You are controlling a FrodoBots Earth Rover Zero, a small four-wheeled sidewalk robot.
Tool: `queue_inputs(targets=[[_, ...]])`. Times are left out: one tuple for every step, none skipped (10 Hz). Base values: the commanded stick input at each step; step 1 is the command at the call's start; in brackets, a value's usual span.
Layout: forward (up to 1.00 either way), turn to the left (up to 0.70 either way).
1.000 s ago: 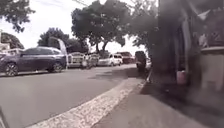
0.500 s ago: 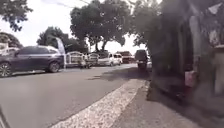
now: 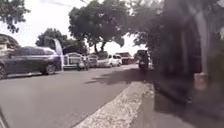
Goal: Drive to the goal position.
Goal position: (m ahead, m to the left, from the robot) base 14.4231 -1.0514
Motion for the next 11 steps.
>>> queue_inputs(targets=[[0.7,0.01],[0.7,0.01],[0.7,0.01],[0.7,0.01],[0.7,0.01],[0.7,0.01],[0.7,0.01],[0.7,0.01],[0.7,0.01],[0.7,0.01],[0.7,0.01]])
